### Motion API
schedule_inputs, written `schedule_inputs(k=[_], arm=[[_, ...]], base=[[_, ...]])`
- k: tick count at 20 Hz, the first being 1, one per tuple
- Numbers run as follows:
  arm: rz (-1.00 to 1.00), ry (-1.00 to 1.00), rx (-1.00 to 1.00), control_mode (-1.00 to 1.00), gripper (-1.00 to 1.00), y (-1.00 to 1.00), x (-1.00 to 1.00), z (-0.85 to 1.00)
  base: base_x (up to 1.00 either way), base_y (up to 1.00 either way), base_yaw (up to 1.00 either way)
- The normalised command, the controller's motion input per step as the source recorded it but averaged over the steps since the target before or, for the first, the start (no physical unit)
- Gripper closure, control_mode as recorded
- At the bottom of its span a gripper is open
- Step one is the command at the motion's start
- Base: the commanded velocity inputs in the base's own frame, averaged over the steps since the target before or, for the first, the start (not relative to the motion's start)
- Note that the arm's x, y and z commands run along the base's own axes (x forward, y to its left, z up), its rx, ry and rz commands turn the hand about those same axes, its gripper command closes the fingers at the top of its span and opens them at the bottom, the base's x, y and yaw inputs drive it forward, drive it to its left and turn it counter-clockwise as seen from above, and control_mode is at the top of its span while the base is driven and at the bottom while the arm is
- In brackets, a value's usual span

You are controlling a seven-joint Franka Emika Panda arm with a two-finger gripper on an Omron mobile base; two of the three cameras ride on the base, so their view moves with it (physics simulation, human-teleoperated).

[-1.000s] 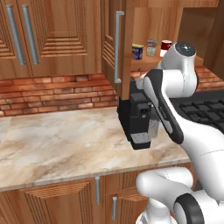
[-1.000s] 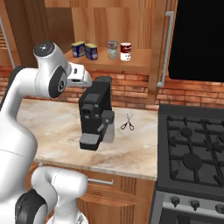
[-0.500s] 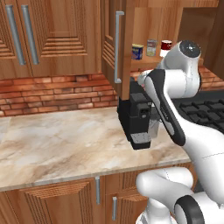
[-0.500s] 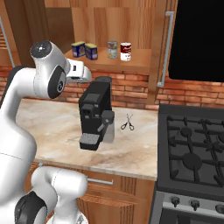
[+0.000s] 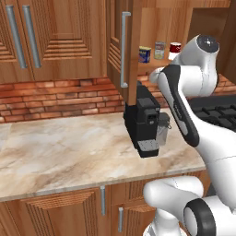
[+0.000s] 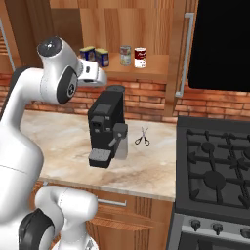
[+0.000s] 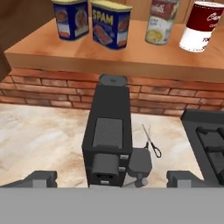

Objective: Stack two cans on top of the other two cans in the cabinet.

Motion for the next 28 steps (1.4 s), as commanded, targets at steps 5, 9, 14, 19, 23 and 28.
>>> schedule_inputs(k=[5,9,14,19,23,28], arm=[[0.00,-0.04,0.00,-1.00,-1.00,-0.17,0.00,0.02],[0.00,-0.09,0.00,-1.00,-1.00,-0.26,0.00,0.00],[0.00,-0.09,0.00,-1.00,-1.00,-0.21,0.00,0.02],[0.00,-0.13,0.00,-1.00,-1.00,-0.03,0.00,0.11],[0.00,-0.14,0.00,-1.00,-1.00,0.00,0.04,0.17],[0.00,-0.09,0.00,-1.00,-1.00,0.01,0.13,0.11]], base=[[0.00,0.00,0.00],[0.00,0.00,0.00],[0.00,0.00,0.00],[0.00,0.00,0.00],[0.00,0.00,0.00],[0.00,0.00,0.00]])
